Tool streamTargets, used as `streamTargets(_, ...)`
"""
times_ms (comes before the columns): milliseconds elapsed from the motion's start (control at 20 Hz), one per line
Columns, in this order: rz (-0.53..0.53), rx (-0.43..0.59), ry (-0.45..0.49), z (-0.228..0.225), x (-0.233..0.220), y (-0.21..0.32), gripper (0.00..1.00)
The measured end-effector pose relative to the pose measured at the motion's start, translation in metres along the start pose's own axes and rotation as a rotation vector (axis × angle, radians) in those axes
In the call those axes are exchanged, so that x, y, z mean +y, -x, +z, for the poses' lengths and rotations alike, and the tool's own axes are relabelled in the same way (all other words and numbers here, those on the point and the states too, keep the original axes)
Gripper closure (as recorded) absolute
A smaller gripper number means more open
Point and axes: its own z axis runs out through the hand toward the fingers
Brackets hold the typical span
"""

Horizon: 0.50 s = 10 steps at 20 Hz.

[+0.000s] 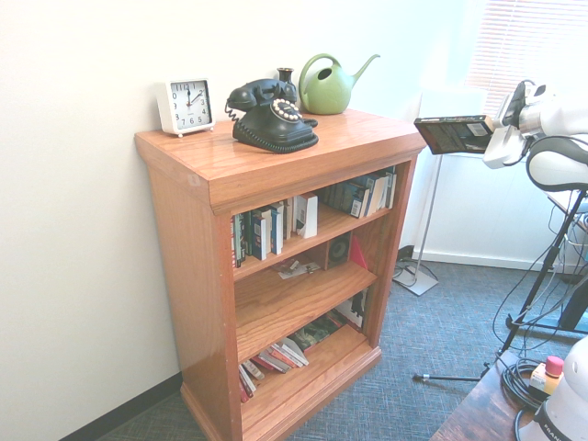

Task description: Organize the shelf

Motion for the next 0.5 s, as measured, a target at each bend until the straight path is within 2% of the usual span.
streamTargets(500, -0.013, 0.002, -0.013, -0.0002, -0.0003, -0.0010, 1.00)
